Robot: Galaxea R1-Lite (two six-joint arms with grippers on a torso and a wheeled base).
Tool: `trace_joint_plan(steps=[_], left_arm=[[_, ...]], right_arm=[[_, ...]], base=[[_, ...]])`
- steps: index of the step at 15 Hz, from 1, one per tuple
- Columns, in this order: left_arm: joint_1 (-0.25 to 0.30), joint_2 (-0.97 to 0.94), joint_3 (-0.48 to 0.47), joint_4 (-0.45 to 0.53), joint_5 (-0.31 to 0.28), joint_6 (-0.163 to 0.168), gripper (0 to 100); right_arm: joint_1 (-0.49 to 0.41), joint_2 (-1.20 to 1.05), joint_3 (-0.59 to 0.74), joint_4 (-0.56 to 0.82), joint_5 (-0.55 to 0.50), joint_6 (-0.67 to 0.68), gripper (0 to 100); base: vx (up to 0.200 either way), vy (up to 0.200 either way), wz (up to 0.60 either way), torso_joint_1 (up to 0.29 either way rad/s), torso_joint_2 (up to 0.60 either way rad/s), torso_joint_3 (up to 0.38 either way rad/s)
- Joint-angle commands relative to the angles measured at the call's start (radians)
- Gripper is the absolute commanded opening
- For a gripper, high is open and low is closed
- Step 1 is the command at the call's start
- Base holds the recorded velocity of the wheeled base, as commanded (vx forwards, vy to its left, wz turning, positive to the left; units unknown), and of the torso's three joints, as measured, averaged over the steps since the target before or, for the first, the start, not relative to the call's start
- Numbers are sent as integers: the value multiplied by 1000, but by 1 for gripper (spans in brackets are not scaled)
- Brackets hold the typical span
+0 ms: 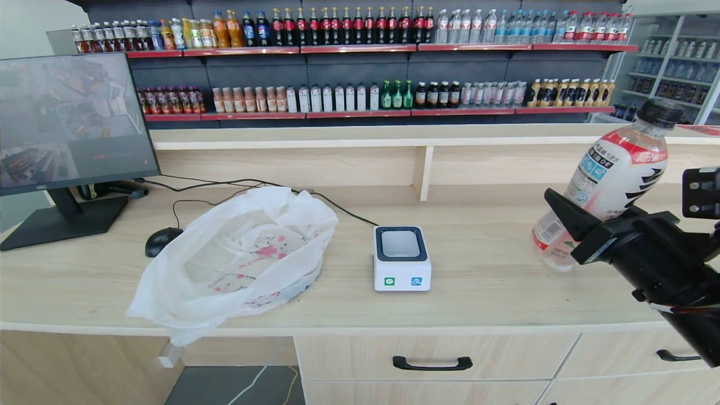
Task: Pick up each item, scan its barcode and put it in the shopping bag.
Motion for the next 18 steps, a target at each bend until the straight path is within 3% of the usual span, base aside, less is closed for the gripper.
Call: trace_joint_plan(steps=[1, 5, 18], left_arm=[[0, 0, 0, 1, 0, 1, 100], [0, 0, 0, 1, 0, -1, 100], [0, 0, 2, 1, 0, 1, 100]], right_arm=[[0, 5, -6, -4, 0, 0, 0], [0, 9, -19, -4, 0, -2, 0], [0, 14, -7, -4, 0, -7, 0]], base=[[0, 0, 0, 0, 0, 0], [0, 100, 0, 7, 6, 1], [-15, 0, 0, 0, 0, 0]])
